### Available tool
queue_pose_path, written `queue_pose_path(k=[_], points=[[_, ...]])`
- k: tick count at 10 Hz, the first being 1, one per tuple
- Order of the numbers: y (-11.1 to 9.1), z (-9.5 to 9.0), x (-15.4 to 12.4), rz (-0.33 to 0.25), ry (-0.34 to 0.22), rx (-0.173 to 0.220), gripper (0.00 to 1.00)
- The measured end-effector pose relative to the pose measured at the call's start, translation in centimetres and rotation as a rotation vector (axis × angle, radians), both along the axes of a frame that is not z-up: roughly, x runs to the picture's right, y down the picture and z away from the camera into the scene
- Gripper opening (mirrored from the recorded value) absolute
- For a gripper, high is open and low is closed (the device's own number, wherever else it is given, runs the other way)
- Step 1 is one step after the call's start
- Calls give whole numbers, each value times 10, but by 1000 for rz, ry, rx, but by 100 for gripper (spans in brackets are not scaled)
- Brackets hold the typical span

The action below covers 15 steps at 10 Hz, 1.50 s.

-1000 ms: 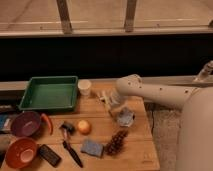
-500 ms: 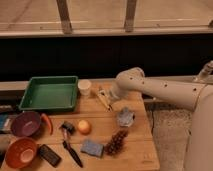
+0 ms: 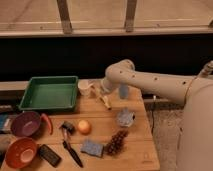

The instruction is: Place fork in purple bowl

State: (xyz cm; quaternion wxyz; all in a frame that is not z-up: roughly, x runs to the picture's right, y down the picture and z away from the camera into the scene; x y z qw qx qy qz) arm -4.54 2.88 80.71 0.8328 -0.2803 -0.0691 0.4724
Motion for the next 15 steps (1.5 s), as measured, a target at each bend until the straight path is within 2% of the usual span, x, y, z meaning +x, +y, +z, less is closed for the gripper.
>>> queue_pose_path(k=[4, 12, 15], points=[[-13, -21, -55, -125, -101, 54, 0], [-14, -23, -57, -147, -106, 55, 0], [-5, -32, -93, -275, -145, 84, 0]])
